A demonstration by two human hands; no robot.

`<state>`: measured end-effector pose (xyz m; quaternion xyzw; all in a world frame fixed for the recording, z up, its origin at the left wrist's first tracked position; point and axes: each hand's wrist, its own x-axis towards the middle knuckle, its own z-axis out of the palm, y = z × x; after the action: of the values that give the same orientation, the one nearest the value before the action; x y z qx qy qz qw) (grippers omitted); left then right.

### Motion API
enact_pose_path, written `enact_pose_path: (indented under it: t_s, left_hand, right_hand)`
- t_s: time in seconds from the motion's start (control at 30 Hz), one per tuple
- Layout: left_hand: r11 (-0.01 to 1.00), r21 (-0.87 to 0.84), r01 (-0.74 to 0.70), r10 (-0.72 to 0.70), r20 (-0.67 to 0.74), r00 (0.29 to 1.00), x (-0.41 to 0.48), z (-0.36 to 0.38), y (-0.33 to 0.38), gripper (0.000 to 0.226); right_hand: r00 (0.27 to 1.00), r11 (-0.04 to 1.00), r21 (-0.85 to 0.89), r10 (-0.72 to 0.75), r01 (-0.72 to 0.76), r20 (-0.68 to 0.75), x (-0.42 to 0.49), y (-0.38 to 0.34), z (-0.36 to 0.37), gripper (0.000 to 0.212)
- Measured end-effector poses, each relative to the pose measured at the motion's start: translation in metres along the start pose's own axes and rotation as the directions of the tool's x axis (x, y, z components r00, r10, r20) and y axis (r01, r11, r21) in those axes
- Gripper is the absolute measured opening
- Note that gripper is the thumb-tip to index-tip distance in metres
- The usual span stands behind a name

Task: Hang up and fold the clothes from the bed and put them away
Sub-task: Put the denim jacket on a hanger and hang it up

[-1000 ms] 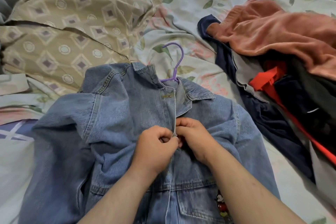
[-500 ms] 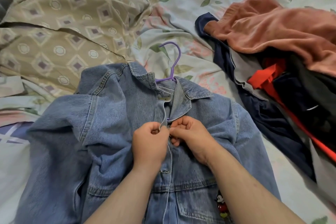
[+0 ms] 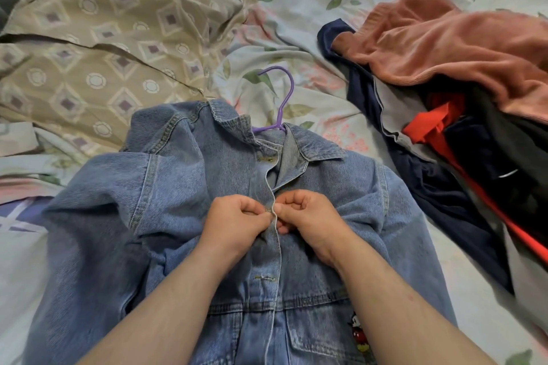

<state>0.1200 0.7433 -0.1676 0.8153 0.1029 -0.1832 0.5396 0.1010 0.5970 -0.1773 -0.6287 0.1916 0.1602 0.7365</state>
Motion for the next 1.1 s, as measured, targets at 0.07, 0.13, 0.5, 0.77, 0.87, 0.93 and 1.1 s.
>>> enact_pose_path:
  t_s: [0.07,0.13,0.5,0.77,0.87,0.93,1.1]
  left_hand:
    - [1.0,0.009,0.005,-0.005,-0.039,0.999,0.0,0.004,-0.003,0.017]
    - [0.999,0.035,-0.006,0.008,-0.061,0.998,-0.003,0.008,-0.006,0.016]
    - [0.949,0.238,-0.207,0.26,-0.218,0.941,-0.02,0.018,-0.016,0.027]
    - [0.982,0.096,-0.161,0.174,-0.147,0.974,-0.01,0.014,-0.026,0.022]
    - [0.998,0.036,-0.059,0.062,-0.114,0.991,0.002,0.011,-0.025,0.016]
    - [1.0,0.008,-0.008,0.009,-0.109,0.994,0.006,0.01,-0.022,0.015]
    - [0.997,-0.064,0.044,-0.05,-0.083,0.995,0.009,0.012,-0.024,0.02]
  right_hand:
    - [1.0,1.0,-0.008,0.015,-0.015,0.009,0.0,-0.003,0.001,0.018]
    - [0.999,0.996,-0.084,0.022,-0.024,-0.024,0.0,-0.004,0.005,0.018]
    - [0.981,0.978,-0.154,0.119,-0.143,-0.156,0.008,-0.004,0.016,0.014]
    - [0.975,0.965,-0.231,0.078,-0.126,-0.207,0.007,0.006,0.017,0.033]
    - [0.979,0.948,-0.311,-0.003,-0.062,-0.205,0.005,0.008,0.014,0.034]
    - [0.981,0.929,-0.368,-0.044,-0.029,-0.189,0.004,0.009,0.014,0.035]
    - [0.972,0.896,-0.444,-0.111,0.008,-0.206,0.006,0.007,0.018,0.018]
